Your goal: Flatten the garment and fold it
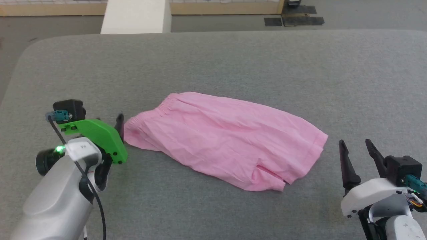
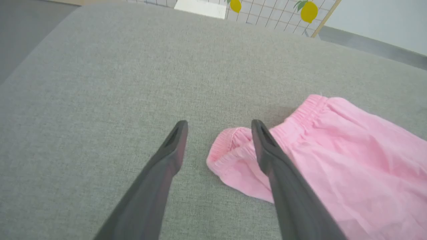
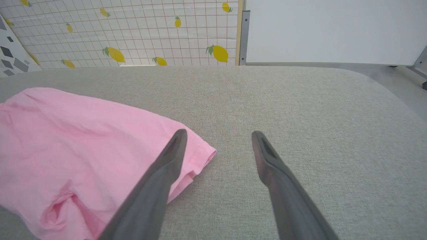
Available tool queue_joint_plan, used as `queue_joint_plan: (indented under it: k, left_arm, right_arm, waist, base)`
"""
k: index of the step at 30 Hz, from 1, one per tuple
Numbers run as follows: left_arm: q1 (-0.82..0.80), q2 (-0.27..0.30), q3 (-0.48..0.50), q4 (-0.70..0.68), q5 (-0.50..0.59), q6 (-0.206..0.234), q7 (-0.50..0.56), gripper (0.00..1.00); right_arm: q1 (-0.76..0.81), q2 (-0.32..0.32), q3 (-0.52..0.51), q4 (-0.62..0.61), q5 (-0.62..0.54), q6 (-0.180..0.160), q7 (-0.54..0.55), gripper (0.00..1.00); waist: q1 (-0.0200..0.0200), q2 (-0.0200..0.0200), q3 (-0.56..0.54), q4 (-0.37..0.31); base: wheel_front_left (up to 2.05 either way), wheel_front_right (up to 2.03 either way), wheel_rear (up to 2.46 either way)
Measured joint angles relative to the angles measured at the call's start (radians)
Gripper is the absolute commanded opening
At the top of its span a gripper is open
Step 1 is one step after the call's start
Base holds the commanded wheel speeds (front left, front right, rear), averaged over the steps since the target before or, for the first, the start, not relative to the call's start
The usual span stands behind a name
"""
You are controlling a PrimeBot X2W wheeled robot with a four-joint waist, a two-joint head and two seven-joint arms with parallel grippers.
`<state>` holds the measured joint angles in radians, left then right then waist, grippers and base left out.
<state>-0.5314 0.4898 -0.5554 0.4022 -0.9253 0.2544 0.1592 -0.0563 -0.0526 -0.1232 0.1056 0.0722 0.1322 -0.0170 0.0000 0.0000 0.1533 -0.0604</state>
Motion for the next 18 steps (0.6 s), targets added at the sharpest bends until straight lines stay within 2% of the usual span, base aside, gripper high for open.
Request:
queue_joint_plan:
  k: [4,7,10,14,18]
  left_arm:
    - [0.008,0.011,-0.013,-0.065,0.111,-0.040,-0.213,1.00]
    - [0.028,0.038,-0.054,-0.110,0.227,-0.043,-0.344,1.00]
    - [0.060,0.057,-0.095,-0.156,0.330,-0.029,-0.393,1.00]
    - [0.118,0.057,-0.118,-0.224,0.409,0.005,-0.410,1.00]
    - [0.179,0.038,-0.114,-0.261,0.420,0.039,-0.412,1.00]
  right_arm:
    - [0.017,-0.019,0.007,-0.016,0.000,0.000,0.034,1.00]
    - [0.019,-0.066,0.028,-0.023,0.021,0.000,0.093,1.00]
    - [0.016,-0.138,0.063,-0.028,0.058,0.000,0.178,1.00]
    - [-0.034,-0.244,0.114,-0.028,0.136,0.000,0.333,1.00]
    - [-0.121,-0.338,0.158,0.010,0.213,0.000,0.500,1.00]
  waist:
    - [0.0000,0.0000,-0.015,0.031]
    - [0.0000,0.0000,-0.021,0.060]
    - [0.0000,0.0000,-0.022,0.094]
    - [0.0000,0.0000,-0.013,0.142]
    - [0.0000,0.0000,0.007,0.188]
  base:
    - [0.00,0.00,0.00]
    - [0.00,0.00,0.00]
    - [0.00,0.00,0.00]
    - [0.00,0.00,0.00]
    - [0.00,0.00,0.00]
